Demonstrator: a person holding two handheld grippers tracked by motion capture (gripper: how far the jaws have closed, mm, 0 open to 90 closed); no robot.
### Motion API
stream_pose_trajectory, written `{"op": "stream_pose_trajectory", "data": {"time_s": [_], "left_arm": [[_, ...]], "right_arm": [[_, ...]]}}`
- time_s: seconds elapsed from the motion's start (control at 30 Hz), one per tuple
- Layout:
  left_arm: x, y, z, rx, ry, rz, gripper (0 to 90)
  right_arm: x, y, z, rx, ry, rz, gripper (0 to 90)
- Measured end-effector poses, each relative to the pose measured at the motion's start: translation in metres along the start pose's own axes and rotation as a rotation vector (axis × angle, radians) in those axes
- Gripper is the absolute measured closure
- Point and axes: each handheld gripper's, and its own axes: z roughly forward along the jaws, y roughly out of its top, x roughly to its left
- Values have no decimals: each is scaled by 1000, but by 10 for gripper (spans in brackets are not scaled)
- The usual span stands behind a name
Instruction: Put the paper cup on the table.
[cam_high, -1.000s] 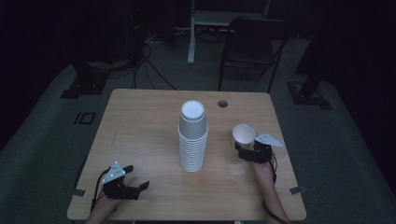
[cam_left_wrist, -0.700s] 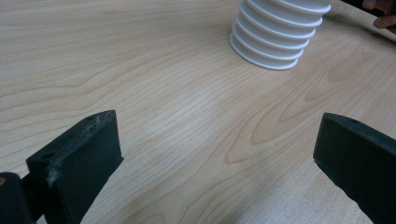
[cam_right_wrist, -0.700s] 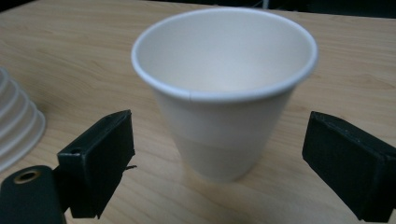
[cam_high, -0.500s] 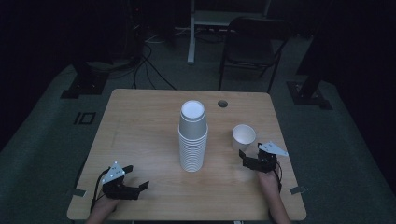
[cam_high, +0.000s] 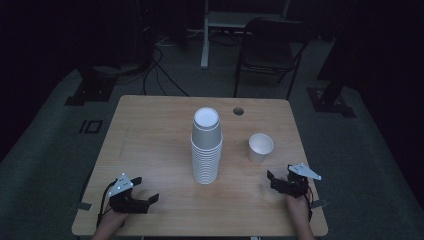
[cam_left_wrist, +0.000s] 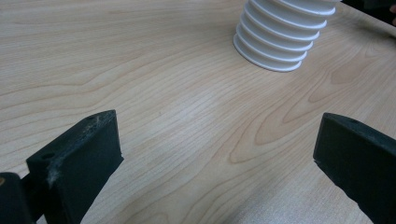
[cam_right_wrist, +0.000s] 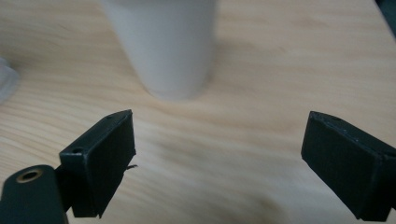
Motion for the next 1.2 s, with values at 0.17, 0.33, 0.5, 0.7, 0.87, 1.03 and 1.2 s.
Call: {"op": "stream_pose_trajectory", "data": {"time_s": [0.17, 0.33, 0.5, 0.7, 0.87, 1.03, 1.2], "left_arm": [[0, 0, 1, 0, -1, -3, 11], [1, 0, 0, 2, 1, -3, 11], [1, -1, 1, 1, 2, -13, 11], [1, -2, 1, 5, 4, -13, 11], [1, -2, 1, 8, 13, -11, 11], [2, -2, 0, 6, 14, -17, 11], [2, -3, 0, 11, 9, -14, 11]], "right_arm": [[-8, -9, -6, 30, -49, 22, 93], [-13, -15, -13, 44, -100, 19, 94], [-16, -20, -21, 62, -114, 12, 93], [-20, -26, -28, 96, -113, -2, 93], [-25, -32, -36, 128, -137, 8, 94], [-30, -34, -37, 170, -136, 36, 94], [-30, -33, -33, 210, -150, 36, 100]]}}
